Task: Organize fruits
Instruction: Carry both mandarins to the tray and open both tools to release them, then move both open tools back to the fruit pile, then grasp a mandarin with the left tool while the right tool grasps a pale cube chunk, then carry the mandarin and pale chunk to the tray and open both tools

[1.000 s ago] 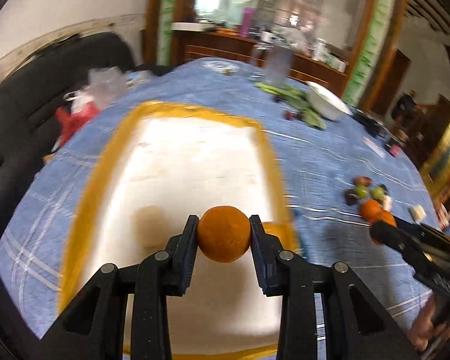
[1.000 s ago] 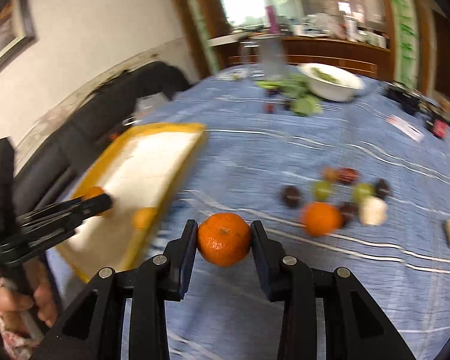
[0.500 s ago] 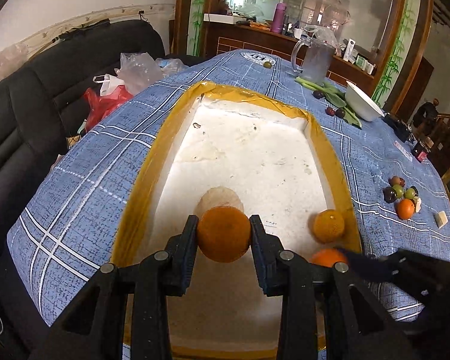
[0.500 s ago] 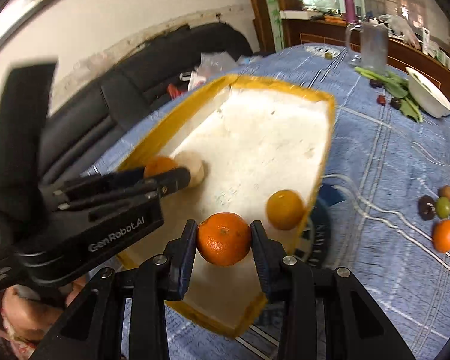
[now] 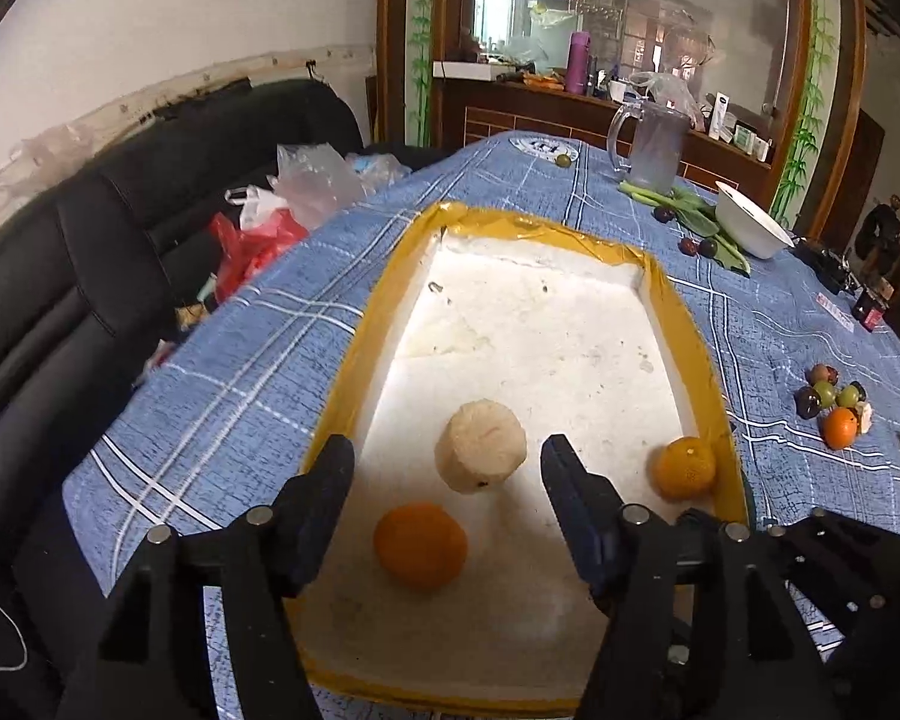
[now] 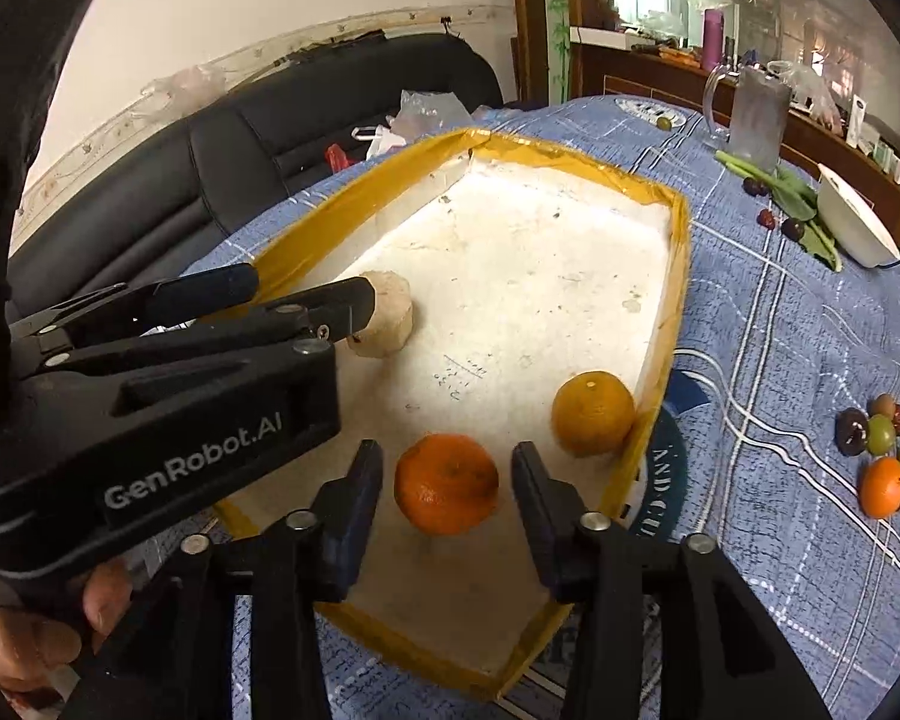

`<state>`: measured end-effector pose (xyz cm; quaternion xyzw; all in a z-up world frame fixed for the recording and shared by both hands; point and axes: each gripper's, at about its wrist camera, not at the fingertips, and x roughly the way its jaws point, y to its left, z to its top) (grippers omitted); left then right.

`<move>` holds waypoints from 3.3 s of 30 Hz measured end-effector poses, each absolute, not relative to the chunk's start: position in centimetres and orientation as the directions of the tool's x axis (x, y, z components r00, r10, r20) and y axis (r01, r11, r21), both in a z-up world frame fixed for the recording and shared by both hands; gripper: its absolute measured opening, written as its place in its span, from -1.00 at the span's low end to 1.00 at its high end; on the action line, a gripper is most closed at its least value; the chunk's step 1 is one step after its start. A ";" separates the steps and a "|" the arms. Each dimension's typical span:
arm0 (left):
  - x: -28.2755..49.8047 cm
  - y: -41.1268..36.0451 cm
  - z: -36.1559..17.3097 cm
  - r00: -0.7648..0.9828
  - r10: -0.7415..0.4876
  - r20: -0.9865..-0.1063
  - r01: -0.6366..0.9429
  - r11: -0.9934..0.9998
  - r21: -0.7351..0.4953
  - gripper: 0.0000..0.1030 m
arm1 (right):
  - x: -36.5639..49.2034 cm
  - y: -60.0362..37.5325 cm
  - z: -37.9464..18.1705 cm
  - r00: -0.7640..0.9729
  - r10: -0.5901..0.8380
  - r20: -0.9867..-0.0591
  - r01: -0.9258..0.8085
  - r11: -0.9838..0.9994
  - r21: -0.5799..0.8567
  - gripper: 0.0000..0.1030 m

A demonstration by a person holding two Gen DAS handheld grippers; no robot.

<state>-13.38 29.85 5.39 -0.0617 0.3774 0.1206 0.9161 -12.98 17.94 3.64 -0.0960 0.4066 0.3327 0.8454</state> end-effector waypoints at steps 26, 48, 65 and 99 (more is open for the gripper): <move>-13.0 22.0 8.0 0.736 0.135 -0.664 -0.120 0.990 0.068 0.43 | -12.8 3.5 6.1 0.608 0.379 -0.697 -0.427 0.897 0.114 0.11; -11.3 11.6 8.3 0.709 -0.028 -0.705 0.118 0.990 0.080 0.55 | -6.7 -16.1 10.1 0.765 0.026 -0.644 0.051 0.994 0.102 0.42; -6.2 3.8 4.9 0.623 -0.164 -0.764 0.291 0.956 0.032 -0.18 | -1.7 -24.0 4.7 0.636 0.078 -0.768 0.184 0.951 0.248 0.11; -4.0 2.6 2.3 0.616 -0.182 -0.766 0.310 0.951 0.024 -0.35 | -1.3 -22.9 2.9 0.545 0.117 -0.830 0.131 0.966 0.222 -0.26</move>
